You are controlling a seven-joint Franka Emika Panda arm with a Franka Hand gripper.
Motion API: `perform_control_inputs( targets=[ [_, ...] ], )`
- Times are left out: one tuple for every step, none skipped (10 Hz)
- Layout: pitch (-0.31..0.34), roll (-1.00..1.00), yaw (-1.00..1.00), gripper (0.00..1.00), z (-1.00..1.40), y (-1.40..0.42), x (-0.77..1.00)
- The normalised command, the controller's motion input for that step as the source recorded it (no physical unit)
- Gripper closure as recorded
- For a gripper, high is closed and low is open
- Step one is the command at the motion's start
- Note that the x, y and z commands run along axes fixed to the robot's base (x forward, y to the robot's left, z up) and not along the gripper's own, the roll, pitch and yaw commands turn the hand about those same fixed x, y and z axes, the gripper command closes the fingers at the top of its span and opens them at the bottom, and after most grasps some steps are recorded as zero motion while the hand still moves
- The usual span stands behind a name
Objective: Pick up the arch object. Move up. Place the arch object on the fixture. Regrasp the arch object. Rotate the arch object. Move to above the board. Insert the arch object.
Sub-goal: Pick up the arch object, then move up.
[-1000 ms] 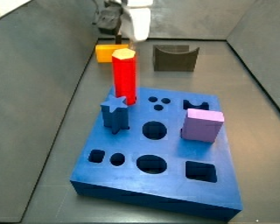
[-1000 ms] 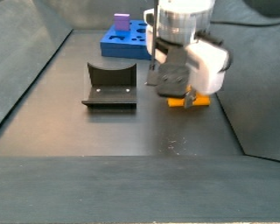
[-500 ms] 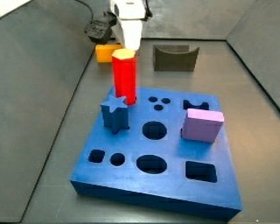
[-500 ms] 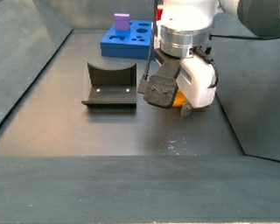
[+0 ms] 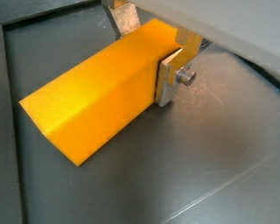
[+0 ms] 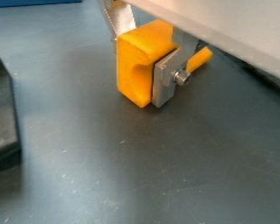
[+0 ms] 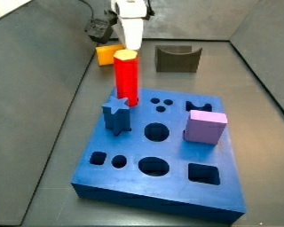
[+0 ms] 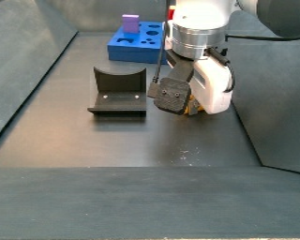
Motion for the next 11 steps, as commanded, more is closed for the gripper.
perform_control_inputs(
  targets=[
    [0.000,0.00,0.00,1.00,0.00,0.00,0.00],
    [0.000,0.00,0.00,1.00,0.00,0.00,0.00],
    [0.000,0.00,0.00,1.00,0.00,0.00,0.00],
    [0.000,0.00,0.00,1.00,0.00,0.00,0.00],
    [0.000,0.00,0.00,1.00,0.00,0.00,0.00],
    [0.000,0.00,0.00,1.00,0.00,0.00,0.00],
    [0.000,0.00,0.00,1.00,0.83,0.00,0.00],
    [0.047,-0.01,0.04,1.00,0.76,0.03,-0.07],
    [0.065,-0.02,0.04,1.00,0.65,0.02,-0.06],
    [0.078,-0.03,0.04,1.00,0.48,0.01,-0.03],
    [0.074,-0.04,0.03,1.00,0.33,0.01,-0.02]
  ],
)
